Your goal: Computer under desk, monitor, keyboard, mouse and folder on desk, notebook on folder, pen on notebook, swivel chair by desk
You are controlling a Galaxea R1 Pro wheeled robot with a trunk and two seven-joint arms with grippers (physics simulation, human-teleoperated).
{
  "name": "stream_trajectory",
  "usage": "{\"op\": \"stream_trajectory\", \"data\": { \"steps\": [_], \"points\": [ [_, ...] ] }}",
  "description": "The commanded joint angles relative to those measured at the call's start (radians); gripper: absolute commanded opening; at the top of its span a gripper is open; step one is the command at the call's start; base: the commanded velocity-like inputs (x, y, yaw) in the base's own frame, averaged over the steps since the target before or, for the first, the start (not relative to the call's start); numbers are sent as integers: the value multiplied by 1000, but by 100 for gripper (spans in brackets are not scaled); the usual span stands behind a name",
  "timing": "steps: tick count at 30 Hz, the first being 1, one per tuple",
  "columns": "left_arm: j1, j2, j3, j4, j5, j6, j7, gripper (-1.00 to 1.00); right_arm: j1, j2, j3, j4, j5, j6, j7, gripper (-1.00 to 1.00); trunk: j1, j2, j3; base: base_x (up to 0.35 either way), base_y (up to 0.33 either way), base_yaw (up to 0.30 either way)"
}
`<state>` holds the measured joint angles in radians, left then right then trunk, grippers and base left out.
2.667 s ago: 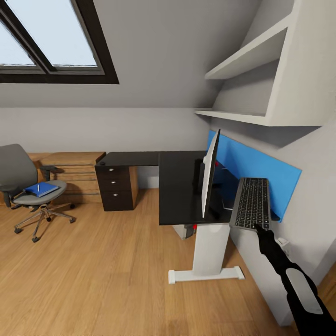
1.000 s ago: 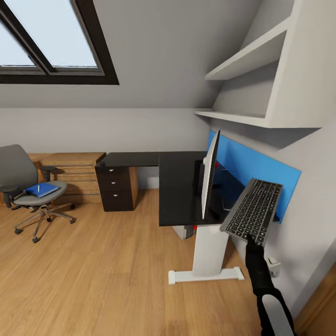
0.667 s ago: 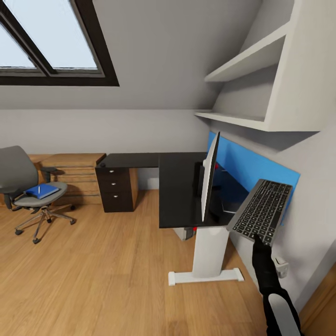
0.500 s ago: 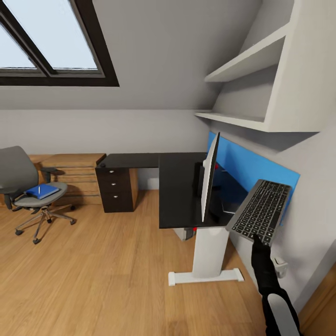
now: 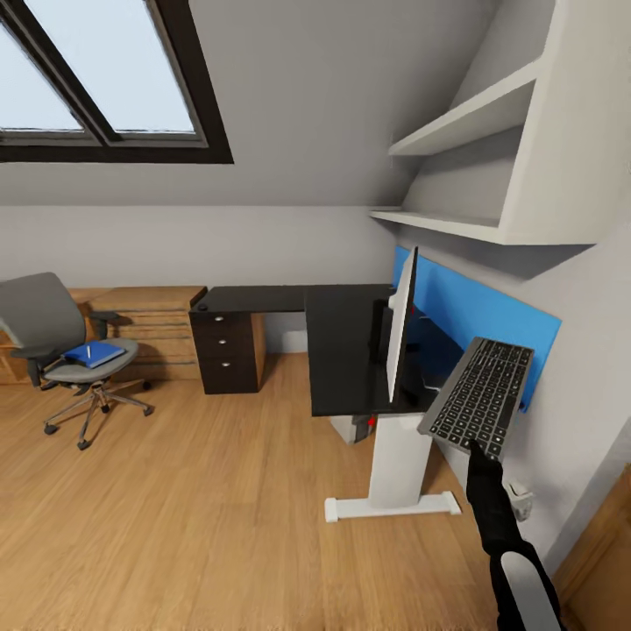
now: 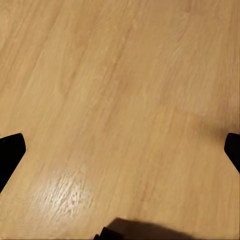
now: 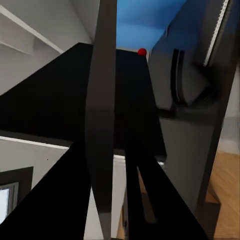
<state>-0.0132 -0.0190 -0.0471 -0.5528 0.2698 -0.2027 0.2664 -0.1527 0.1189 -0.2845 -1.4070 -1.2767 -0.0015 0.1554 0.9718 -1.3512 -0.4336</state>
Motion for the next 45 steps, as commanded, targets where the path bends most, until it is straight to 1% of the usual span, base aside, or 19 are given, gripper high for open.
{"op": "stream_trajectory", "data": {
  "steps": [1,11,36,45],
  "points": [
    [-1,1,-5,1,8,-4,5,100,-1,1,-1,0,-12,0,7,-100,-1,-1,-1,-285,177,0],
    [-1,1,-6,1,8,-4,5,100,-1,1,-1,0,-12,0,7,-100,-1,-1,-1,-306,129,0],
    [-1,1,-6,3,9,0,5,100,-1,1,-1,0,-10,2,7,-100,-1,-1,-1,-333,4,0],
    [-1,1,-5,4,9,0,5,100,-1,1,-1,1,-10,2,6,-100,-1,-1,-1,-334,96,0]
  ]
}}
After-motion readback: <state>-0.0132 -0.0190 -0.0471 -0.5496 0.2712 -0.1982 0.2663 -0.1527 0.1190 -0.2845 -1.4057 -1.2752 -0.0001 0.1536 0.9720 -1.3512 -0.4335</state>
